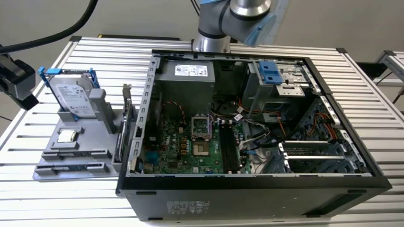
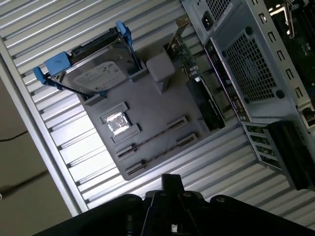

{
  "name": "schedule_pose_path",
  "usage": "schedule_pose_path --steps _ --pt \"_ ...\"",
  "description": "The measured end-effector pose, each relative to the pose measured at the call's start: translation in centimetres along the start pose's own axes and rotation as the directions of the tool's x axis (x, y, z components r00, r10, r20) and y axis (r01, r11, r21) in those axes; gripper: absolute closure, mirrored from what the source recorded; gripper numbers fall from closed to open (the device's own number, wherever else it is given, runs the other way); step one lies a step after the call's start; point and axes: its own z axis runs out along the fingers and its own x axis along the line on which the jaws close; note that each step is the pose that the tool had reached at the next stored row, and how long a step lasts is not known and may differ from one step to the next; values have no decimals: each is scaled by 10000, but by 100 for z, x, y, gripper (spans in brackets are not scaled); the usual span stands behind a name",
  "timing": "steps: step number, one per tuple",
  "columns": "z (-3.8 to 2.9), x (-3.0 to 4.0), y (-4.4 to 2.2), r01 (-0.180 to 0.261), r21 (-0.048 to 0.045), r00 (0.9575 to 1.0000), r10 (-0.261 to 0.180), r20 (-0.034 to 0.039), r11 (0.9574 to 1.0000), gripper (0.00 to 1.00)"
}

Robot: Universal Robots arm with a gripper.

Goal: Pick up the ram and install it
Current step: 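Pick up the ram and move it above insertion slot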

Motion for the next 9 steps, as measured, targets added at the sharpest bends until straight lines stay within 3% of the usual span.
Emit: schedule_pose_path --steps 9 --pt "0 0 0 -893 8 9960 892 44 9960 100"
